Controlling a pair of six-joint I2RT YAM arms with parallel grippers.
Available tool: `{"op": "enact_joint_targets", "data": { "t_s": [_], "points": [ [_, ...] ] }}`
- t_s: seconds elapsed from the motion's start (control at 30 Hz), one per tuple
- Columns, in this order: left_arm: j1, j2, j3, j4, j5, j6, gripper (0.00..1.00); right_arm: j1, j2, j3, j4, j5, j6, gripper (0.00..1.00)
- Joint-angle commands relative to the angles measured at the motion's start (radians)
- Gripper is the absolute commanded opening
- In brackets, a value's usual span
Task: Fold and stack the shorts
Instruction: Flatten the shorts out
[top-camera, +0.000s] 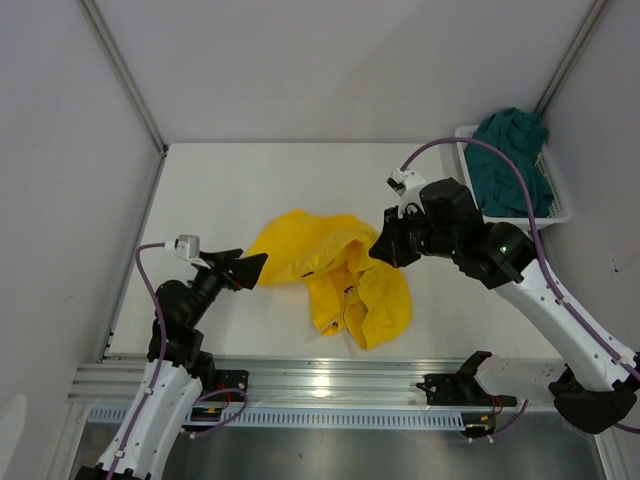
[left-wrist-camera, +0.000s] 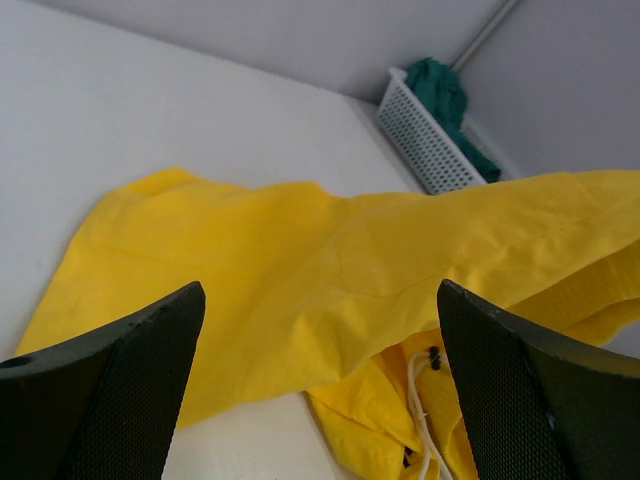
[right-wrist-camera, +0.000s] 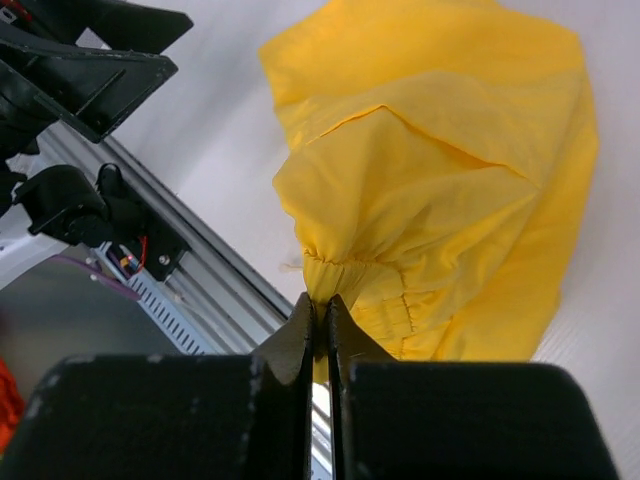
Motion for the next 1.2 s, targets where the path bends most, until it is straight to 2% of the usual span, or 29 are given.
{"op": "enact_joint_targets", "data": {
  "t_s": [0.0,0.1,0.2,0.4,0.47,0.57,0.63,0.73,0.87,1.07,1.17],
  "points": [
    [-0.006,-0.008,-0.016,0.200,0.164,-0.036,0.99,-0.050,-0.020,-0.038,0.017,-0.175,-0.039,0.00],
    [-0.006,0.004,-0.050,0.360,0.263,-0.077,0.99,-0.075,-0.011,-0.086,0.044,-0.252,-0.042,0.00],
    [-0.011,0.024,-0.076,0.477,0.302,-0.086,0.99,-0.087,0.009,-0.113,0.060,-0.283,-0.046,0.00],
    [-0.086,0.125,-0.077,0.483,0.230,-0.002,0.99,-0.139,0.067,-0.109,0.078,-0.340,-0.051,0.00],
    [-0.169,0.170,-0.073,0.480,0.167,0.050,0.99,-0.164,0.083,-0.095,0.076,-0.364,-0.055,0.00],
    [-0.307,0.277,0.004,0.421,0.072,0.236,0.99,-0.237,0.114,-0.067,0.067,-0.415,-0.065,0.00],
    [-0.392,0.338,0.033,0.394,0.016,0.304,0.99,-0.269,0.135,-0.048,0.058,-0.464,-0.069,0.00],
    [-0.459,0.393,0.064,0.384,-0.066,0.390,0.99,-0.331,0.153,-0.032,0.044,-0.528,-0.080,0.00],
    [-0.519,0.472,0.087,0.407,-0.150,0.488,0.99,-0.363,0.163,-0.002,0.020,-0.559,-0.101,0.00],
    [-0.548,0.671,0.145,0.417,-0.161,0.548,0.99,-0.388,0.160,0.012,0.009,-0.602,-0.109,0.00],
    [-0.554,0.720,0.150,0.451,-0.195,0.559,0.99,-0.398,0.155,0.011,0.007,-0.616,-0.108,0.00]
  ]
}}
